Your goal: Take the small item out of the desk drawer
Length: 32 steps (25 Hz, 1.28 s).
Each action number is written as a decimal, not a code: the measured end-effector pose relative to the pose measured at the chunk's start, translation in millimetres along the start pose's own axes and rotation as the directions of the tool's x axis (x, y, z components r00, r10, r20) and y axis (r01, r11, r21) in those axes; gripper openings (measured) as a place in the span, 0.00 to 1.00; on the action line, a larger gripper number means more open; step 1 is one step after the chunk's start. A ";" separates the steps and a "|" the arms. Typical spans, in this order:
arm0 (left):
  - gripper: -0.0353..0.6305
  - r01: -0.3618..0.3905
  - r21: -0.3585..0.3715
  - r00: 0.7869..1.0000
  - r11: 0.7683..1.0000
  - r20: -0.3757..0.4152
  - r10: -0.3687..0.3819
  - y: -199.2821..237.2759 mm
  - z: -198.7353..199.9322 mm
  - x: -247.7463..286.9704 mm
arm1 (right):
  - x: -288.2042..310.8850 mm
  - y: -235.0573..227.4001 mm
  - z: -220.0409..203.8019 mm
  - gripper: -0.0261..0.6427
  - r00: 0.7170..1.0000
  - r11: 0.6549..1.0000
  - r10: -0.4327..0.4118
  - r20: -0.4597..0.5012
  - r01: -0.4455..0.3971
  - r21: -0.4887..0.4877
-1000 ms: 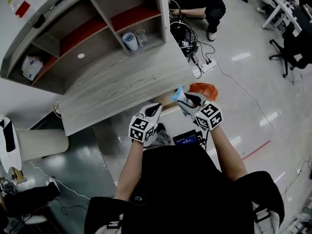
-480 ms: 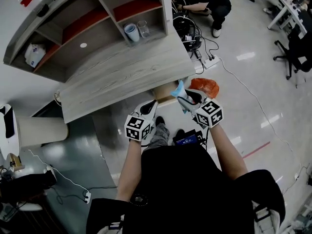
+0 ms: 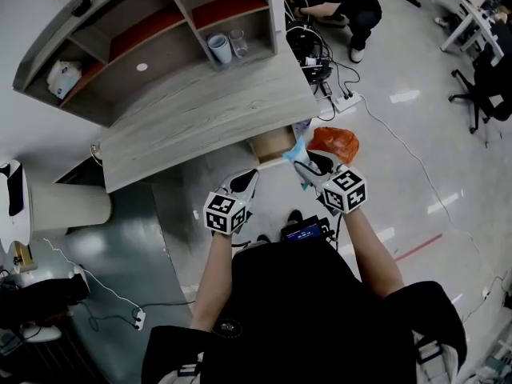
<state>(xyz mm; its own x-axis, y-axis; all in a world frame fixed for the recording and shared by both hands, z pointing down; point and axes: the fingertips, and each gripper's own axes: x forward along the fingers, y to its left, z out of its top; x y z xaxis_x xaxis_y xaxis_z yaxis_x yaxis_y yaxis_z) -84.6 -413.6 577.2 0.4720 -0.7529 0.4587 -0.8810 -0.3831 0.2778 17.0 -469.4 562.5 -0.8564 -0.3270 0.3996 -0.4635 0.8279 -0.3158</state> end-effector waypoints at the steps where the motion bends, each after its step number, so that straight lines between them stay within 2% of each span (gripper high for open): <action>1: 0.04 0.012 0.005 1.000 1.000 0.008 -0.012 -2.9 3.0 -1.1 | -3.0 1.8 -0.5 0.29 1.000 1.000 -0.007 0.003 0.007 0.001; 5: 0.04 0.058 0.020 0.997 0.998 0.045 -0.059 -15.5 9.8 -13.8 | -9.6 15.0 -3.5 0.29 0.999 0.999 -0.041 0.011 0.041 0.004; 11: 0.05 0.115 0.025 0.992 0.993 0.053 -0.116 -31.1 -10.6 -46.9 | -10.1 53.3 -12.0 0.29 0.996 0.996 -0.091 0.026 0.090 0.022; 23: 0.05 0.124 0.001 0.990 0.992 0.067 -0.123 -39.6 -63.0 -113.4 | -27.0 127.7 -46.5 0.29 0.992 0.992 -0.128 0.023 0.127 0.027; 32: 0.05 0.150 0.016 0.985 0.989 0.083 -0.151 -57.7 -83.6 -144.1 | -44.7 170.0 -65.3 0.29 0.989 0.989 -0.146 0.035 0.145 0.026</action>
<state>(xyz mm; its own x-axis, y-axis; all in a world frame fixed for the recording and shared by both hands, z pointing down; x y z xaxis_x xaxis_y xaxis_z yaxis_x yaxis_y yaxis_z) -98.9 -238.2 565.6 0.5949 -0.7283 0.3401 -0.8007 -0.4999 0.3300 -8.7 -284.3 547.1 -0.7871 -0.4598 0.4111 -0.5884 0.7597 -0.2770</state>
